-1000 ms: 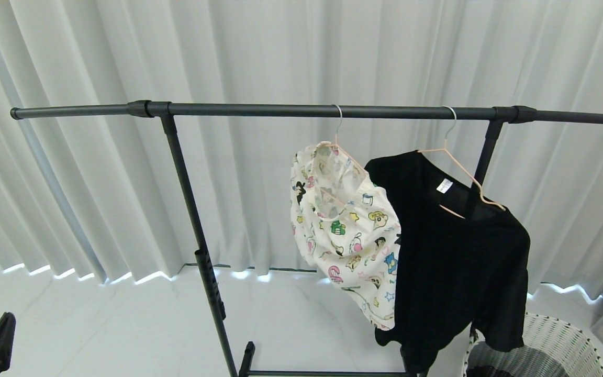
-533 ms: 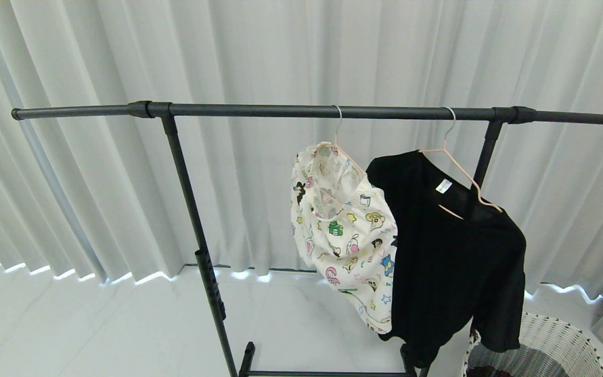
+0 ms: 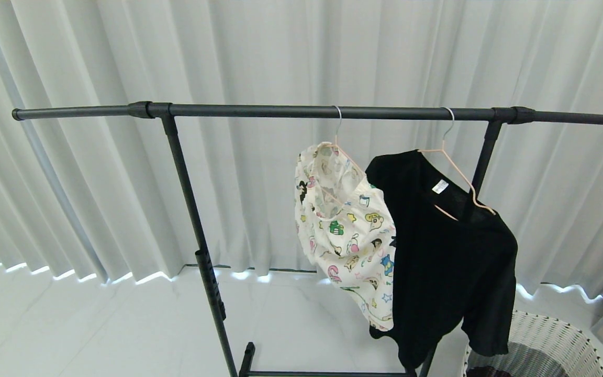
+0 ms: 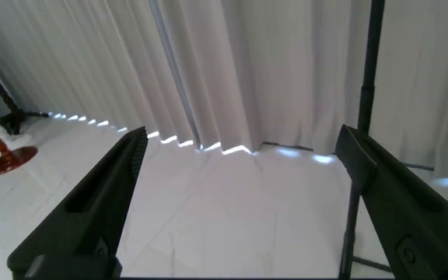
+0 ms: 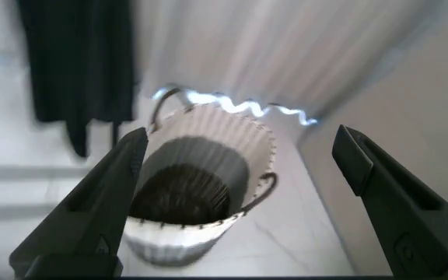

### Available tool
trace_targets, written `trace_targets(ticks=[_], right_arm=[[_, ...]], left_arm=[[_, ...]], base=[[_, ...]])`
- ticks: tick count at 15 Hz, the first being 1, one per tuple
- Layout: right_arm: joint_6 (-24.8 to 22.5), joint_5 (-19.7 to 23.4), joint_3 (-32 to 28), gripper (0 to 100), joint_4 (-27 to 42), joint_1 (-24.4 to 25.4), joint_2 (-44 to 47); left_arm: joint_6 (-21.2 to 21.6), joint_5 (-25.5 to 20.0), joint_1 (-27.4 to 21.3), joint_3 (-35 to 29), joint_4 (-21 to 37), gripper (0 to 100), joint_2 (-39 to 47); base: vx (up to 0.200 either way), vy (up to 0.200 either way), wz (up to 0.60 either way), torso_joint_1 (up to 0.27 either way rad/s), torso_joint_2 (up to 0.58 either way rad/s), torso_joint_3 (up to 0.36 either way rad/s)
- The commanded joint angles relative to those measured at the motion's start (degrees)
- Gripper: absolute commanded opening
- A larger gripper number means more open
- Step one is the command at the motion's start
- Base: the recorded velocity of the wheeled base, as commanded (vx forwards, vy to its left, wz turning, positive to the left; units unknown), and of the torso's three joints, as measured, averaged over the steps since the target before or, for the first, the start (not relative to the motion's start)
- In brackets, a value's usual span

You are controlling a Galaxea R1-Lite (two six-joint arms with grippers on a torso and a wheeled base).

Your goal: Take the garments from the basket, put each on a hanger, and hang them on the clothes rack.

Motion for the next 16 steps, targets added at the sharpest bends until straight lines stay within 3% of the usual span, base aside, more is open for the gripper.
trace_targets(ticks=[1, 3, 5, 7, 11, 16], right_arm=[[5.7, -2.7, -0.2, 100, 2.5, -3.1, -11.7], [7.3, -2.6, 0.4, 100, 1.6, -3.1, -11.7], [-0.7, 1.4, 0.4, 100, 0.6, -3.1, -11.7], [-5.0, 4.0, 1.1, 100, -1.4, -3.1, -11.7], [-3.7, 4.7, 1.1, 100, -1.8, -3.1, -11.7], [-3.5, 4.6, 1.1, 100, -2.3, -3.1, -11.7]], left_arm=[[-1.9, -3.9, -0.1, -0.2, 0.4, 100, 0.6], [-3.8, -12.2, -0.3, -0.2, 0.7, 100, 1.2], [-5.5, -16.5, -0.4, 0.1, 1.2, 100, 1.3], [-6.2, -16.5, -0.2, 0.1, 1.3, 100, 0.7], [-8.3, -14.4, 0.0, 0.1, 1.2, 100, -0.7], [-8.1, -14.2, 0.0, 0.1, 1.2, 100, -0.7]], base=[[0.0, 0.0, 0.0, 0.0, 0.0, 0.0], [0.0, 0.0, 0.0, 0.0, 0.0, 0.0], [0.0, 0.0, 0.0, 0.0, 0.0, 0.0], [0.0, 0.0, 0.0, 0.0, 0.0, 0.0], [0.0, 0.0, 0.0, -0.019, 0.05, 0.029], [0.0, 0.0, 0.0, -0.188, 0.44, 0.242]])
